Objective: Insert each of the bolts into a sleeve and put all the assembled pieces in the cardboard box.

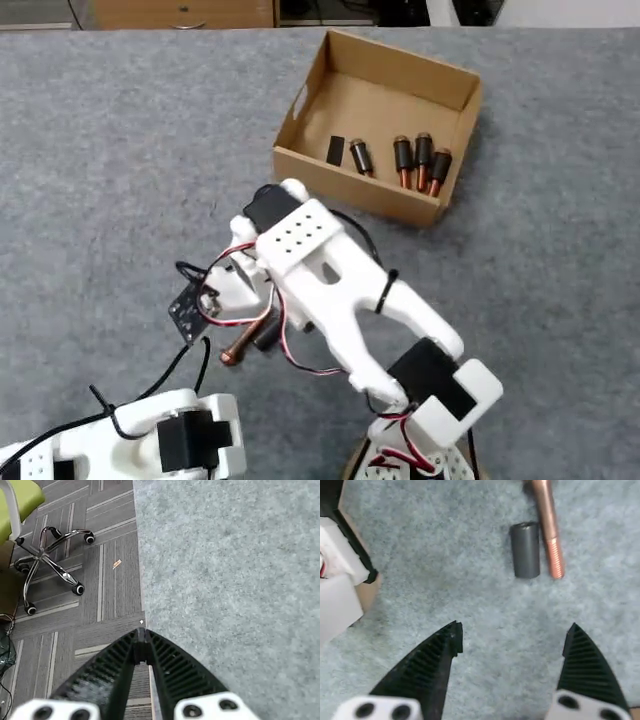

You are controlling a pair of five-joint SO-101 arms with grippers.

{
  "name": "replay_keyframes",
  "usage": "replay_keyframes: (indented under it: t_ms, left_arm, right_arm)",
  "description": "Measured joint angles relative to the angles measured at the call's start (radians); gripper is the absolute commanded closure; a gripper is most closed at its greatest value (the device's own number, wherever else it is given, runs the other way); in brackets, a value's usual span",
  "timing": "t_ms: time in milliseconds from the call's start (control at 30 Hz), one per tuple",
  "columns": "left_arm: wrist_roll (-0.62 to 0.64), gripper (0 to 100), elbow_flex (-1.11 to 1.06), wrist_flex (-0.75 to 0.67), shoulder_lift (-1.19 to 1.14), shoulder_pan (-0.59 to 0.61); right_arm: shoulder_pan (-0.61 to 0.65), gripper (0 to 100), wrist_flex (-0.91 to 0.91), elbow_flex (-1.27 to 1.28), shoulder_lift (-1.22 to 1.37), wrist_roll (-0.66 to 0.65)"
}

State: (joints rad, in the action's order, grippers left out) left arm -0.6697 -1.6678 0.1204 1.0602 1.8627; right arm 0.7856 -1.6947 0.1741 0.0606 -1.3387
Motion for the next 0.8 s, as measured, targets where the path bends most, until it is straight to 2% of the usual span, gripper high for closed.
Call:
replay_keyframes:
  t_ms: [333, 500, 633, 800]
  left_arm:
    - [0.031, 98, 0.000, 0.000, 0.000, 0.000]
    - [0.034, 98, 0.000, 0.000, 0.000, 0.000]
    - [0.034, 98, 0.000, 0.000, 0.000, 0.000]
    - [0.034, 98, 0.000, 0.000, 0.000, 0.000]
  right_arm:
    - [0.095, 70.1, 0.077, 0.040, 0.003, 0.000]
    - [0.100, 84.6, 0.137, 0.141, 0.003, 0.000]
    - [0.104, 91.2, 0.170, 0.163, 0.003, 0.000]
    - [0.104, 85.5, 0.196, 0.166, 0.003, 0.000]
